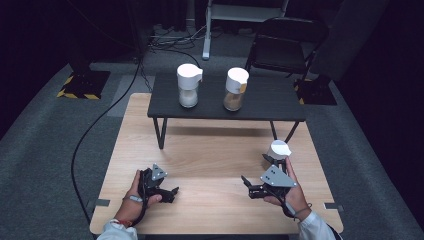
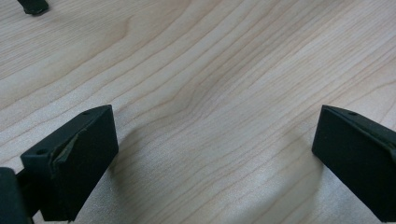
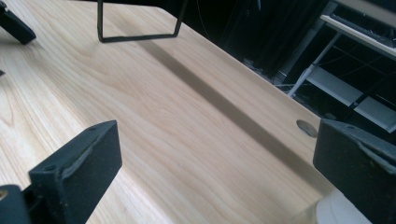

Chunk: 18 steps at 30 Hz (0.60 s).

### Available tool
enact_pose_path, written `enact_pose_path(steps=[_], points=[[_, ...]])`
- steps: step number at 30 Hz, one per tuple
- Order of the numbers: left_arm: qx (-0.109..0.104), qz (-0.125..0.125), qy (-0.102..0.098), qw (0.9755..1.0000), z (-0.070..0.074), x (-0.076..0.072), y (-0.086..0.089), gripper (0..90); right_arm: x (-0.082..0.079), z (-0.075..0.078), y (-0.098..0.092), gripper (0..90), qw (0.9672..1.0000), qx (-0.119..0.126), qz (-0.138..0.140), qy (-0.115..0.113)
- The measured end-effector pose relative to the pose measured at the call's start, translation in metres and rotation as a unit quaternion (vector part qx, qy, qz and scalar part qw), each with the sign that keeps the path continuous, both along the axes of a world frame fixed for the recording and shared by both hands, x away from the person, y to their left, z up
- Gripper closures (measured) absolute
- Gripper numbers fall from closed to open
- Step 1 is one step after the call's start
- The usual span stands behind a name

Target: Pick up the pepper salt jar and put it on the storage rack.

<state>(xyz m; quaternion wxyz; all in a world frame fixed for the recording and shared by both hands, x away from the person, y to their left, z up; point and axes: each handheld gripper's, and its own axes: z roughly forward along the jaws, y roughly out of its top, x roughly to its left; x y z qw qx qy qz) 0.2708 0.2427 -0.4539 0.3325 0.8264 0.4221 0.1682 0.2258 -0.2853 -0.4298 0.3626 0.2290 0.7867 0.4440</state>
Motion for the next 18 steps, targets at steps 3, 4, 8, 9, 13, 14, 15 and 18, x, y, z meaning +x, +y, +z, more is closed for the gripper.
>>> enact_pose_path(steps=[3, 4, 8, 9, 13, 14, 15, 18], points=[[0.000, 0.000, 0.000, 1.0000, 0.000, 0.000, 0.000, 0.1, -0.003, -0.004, -0.003, 0.9, 1.0000, -0.002, -0.001, 0.004], [0.001, -0.001, 0.000, 1.0000, 0.000, 0.000, 0.000, 0.1, -0.003, -0.005, -0.004, 0.9, 1.0000, -0.004, -0.001, 0.007], [0.000, 0.000, 0.000, 1.0000, 0.000, 0.000, 0.000, 0.1, -0.007, -0.009, -0.008, 0.9, 0.9998, -0.015, -0.002, 0.014], [0.000, 0.000, 0.000, 1.0000, 0.000, 0.000, 0.000, 0.1, -0.008, -0.010, -0.010, 0.9, 0.9996, -0.017, -0.004, 0.021], [0.000, 0.000, 0.000, 1.0000, 0.000, 0.000, 0.000, 0.1, -0.011, -0.014, -0.013, 0.9, 0.9992, -0.029, -0.009, 0.025], [0.000, 0.000, 0.000, 1.0000, 0.000, 0.000, 0.000, 0.1, -0.011, -0.015, -0.015, 0.9, 0.9990, -0.031, -0.009, 0.030], [0.000, 0.000, 0.000, 1.0000, 0.000, 0.000, 0.000, 0.1, -0.011, -0.016, -0.016, 0.9, 0.9989, -0.033, -0.011, 0.032], [0.000, 0.000, 0.000, 1.0000, 0.000, 0.000, 0.000, 0.1, -0.013, -0.020, -0.021, 0.9, 0.9980, -0.044, -0.021, 0.040]])
